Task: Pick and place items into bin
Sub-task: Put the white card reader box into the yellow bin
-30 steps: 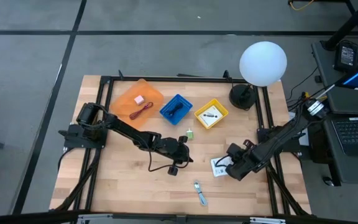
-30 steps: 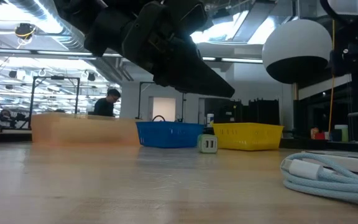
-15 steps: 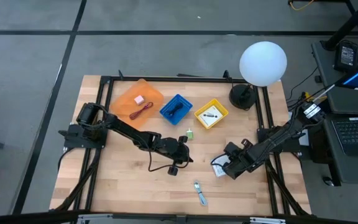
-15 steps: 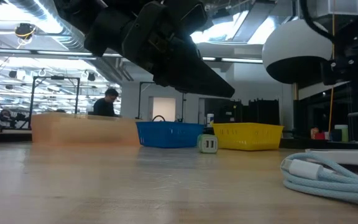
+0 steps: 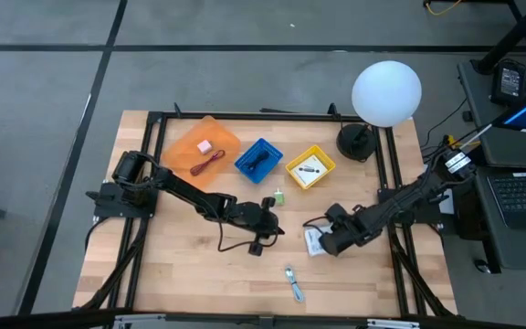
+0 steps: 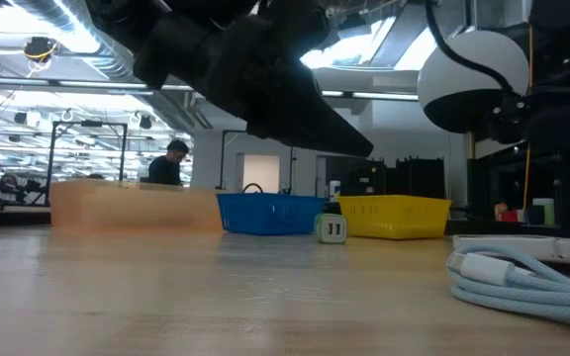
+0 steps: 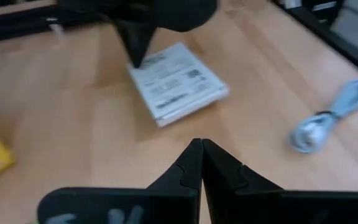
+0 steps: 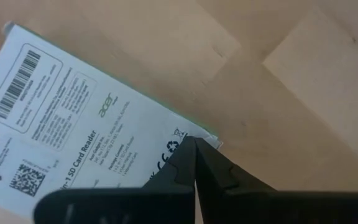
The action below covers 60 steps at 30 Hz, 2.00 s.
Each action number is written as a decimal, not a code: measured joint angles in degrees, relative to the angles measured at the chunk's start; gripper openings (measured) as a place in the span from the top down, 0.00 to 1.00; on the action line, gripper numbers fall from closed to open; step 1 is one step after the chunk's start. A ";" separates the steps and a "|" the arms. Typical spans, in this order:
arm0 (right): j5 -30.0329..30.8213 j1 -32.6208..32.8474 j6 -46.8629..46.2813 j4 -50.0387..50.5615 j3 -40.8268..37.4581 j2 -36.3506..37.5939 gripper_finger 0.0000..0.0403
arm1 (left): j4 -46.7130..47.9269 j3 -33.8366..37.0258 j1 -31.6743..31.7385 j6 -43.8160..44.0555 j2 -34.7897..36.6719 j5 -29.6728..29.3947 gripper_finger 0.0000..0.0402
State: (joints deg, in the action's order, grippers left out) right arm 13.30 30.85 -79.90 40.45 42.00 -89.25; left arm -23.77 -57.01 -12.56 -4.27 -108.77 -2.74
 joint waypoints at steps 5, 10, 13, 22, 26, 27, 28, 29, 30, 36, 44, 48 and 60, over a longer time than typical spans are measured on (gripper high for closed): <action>-1.31 -1.16 -0.99 -1.15 0.00 0.00 1.00 | 0.00 0.02 0.02 -1.33 0.02 -4.26 0.99; -2.44 -2.39 -1.09 -2.57 0.00 -0.02 1.00 | 0.01 0.04 0.00 -1.49 0.02 -5.10 0.99; -2.84 -2.99 -1.09 -2.58 -0.02 -0.07 1.00 | 0.02 0.04 0.00 -1.53 0.02 -5.12 0.99; -1.80 -3.43 -0.83 -3.43 0.01 0.04 1.00 | 0.03 0.07 0.00 -1.52 0.02 -5.12 0.99; -1.36 -3.43 0.38 -3.12 0.72 1.40 1.00 | 0.07 0.07 0.00 -1.51 0.02 -5.12 0.99; -1.17 -3.43 0.43 -3.02 0.77 1.75 1.00 | 0.10 0.07 0.00 -1.52 0.02 -5.11 0.99; -0.79 -3.43 0.46 -2.90 0.84 2.15 1.00 | 0.27 0.06 0.00 -1.51 0.02 -5.12 0.99; -0.45 -3.43 0.48 -2.88 0.87 2.48 1.00 | 0.51 0.07 -0.05 -1.51 0.04 -5.12 0.99; -0.27 -3.43 0.54 -2.86 0.91 2.68 1.00 | 0.66 0.07 -0.09 -1.51 0.04 -5.11 0.99; 0.19 -3.43 1.59 -2.60 1.08 3.77 1.00 | 1.22 0.07 -0.28 -1.51 0.04 -5.10 0.99; 1.64 -3.43 2.56 0.33 1.21 5.76 1.00 | 1.31 0.07 -0.26 -1.51 0.04 -5.10 0.99; 3.12 -3.43 2.56 -0.95 0.38 5.51 1.00 | 1.31 0.07 -0.26 -1.51 0.04 -5.10 0.99; 2.07 -3.43 2.53 -4.22 -1.29 5.55 1.00 | 1.31 0.07 -0.26 -1.49 0.04 -5.10 0.99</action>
State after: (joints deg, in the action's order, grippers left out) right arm 15.37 27.42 -77.37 36.23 40.71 -83.71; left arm -22.46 -56.95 -12.82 -5.76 -108.73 -7.84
